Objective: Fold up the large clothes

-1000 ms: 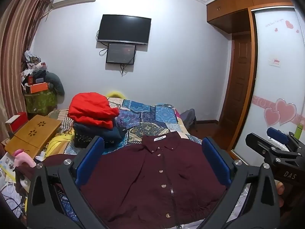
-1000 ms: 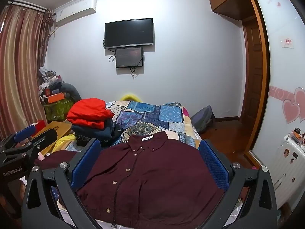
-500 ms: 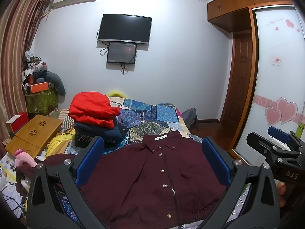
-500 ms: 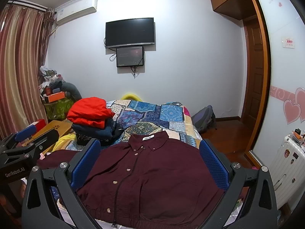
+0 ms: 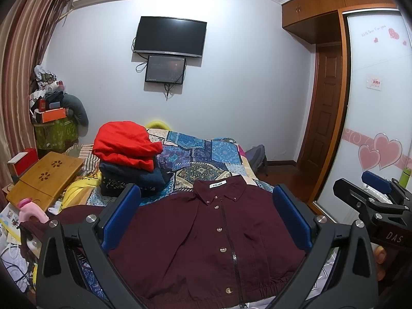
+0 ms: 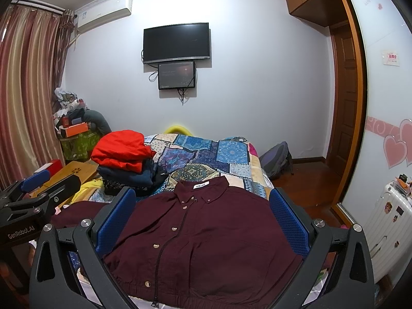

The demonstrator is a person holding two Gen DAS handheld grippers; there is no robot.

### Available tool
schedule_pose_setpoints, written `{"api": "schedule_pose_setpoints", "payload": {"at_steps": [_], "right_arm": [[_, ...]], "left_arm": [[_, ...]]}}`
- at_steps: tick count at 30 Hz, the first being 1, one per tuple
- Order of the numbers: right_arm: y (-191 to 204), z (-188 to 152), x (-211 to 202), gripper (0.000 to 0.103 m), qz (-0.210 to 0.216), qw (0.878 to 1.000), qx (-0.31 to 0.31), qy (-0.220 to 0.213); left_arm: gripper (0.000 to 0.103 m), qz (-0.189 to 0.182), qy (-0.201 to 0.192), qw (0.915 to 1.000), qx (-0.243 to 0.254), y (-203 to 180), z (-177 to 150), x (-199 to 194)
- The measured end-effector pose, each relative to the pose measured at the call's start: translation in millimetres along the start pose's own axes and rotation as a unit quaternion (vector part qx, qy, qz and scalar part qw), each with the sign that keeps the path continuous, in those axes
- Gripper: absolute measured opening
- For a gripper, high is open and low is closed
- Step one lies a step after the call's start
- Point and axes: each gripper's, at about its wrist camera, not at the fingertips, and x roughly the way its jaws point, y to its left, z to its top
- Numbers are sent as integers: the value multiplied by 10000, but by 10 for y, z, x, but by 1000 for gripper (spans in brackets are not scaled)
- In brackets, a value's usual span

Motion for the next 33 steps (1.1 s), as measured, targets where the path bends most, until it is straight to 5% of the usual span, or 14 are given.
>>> {"api": "schedule_pose_setpoints", "payload": {"at_steps": [33], "right_arm": [[53, -30, 33, 103, -9, 10000, 6, 79]], "left_arm": [[103, 14, 71, 10000, -33, -10, 15, 29]]}}
